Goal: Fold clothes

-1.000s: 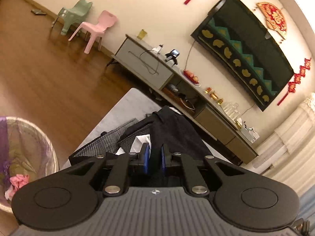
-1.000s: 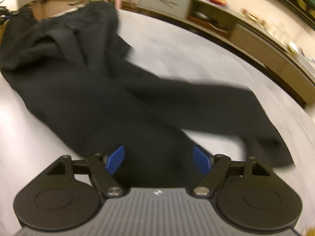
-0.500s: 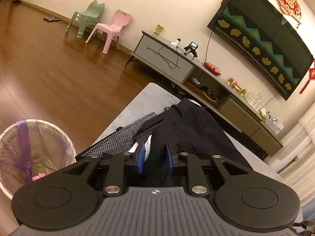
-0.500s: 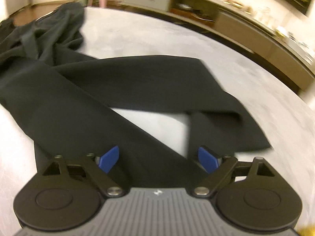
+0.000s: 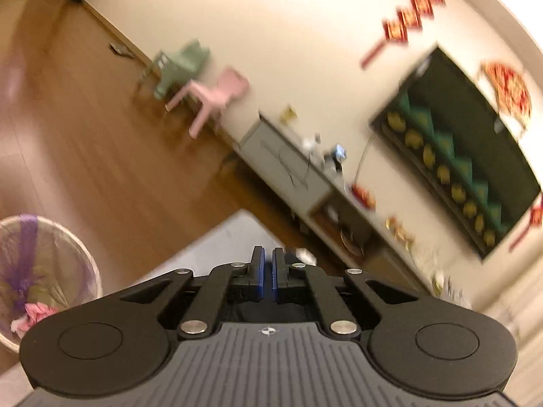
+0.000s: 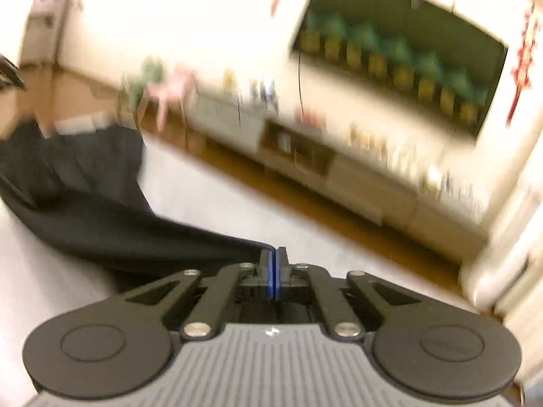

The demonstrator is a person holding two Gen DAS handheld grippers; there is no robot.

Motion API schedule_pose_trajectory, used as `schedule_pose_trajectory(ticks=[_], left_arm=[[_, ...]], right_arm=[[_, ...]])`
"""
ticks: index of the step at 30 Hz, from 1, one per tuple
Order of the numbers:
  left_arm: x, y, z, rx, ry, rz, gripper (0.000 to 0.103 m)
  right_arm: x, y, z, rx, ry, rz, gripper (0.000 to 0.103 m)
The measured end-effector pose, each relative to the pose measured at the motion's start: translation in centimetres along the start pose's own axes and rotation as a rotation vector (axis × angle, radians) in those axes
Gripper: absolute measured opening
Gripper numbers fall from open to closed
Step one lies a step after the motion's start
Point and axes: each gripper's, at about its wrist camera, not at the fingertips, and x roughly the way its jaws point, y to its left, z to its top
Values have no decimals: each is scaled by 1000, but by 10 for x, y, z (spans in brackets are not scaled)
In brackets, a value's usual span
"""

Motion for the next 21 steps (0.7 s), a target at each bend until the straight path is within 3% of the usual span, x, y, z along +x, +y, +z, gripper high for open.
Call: schedule_pose_trajectory(ticks=[4,6,8,9,11,12,13,14,16,18,21], left_arm=[[-7,18,-10,76,71,106,3],[0,16,-23,124,178,78,3],[9,3,-41,204,273,53,11],[14,-6,-52,253,313,52,17],[22,-21,-73,311,371,64,67],[27,-26,-82,333,384,71,76],[31,-32,-89,352,394,79,83],[35,-34,-93,351,394,96,83],[43,-36,-96,306,397,115,86],[54,-34,-97,236,416,118,87],[76,-36,-109,231,449,170,87]], right_arm=[[-80,32,-7,-126,-9,110,1],[-95,52,-27,-195,88,143,1],[-92,66,-56,-235,224,122,1],[-87,70,-70,-247,287,107,1],[-74,74,-91,-248,387,70,2],[-68,76,-96,-232,408,52,5],[-66,77,-95,-204,397,40,11],[-65,76,-90,-160,377,41,15],[-64,77,-77,-60,311,57,42],[-62,81,-66,-2,240,84,56],[-48,87,-57,99,162,109,63]])
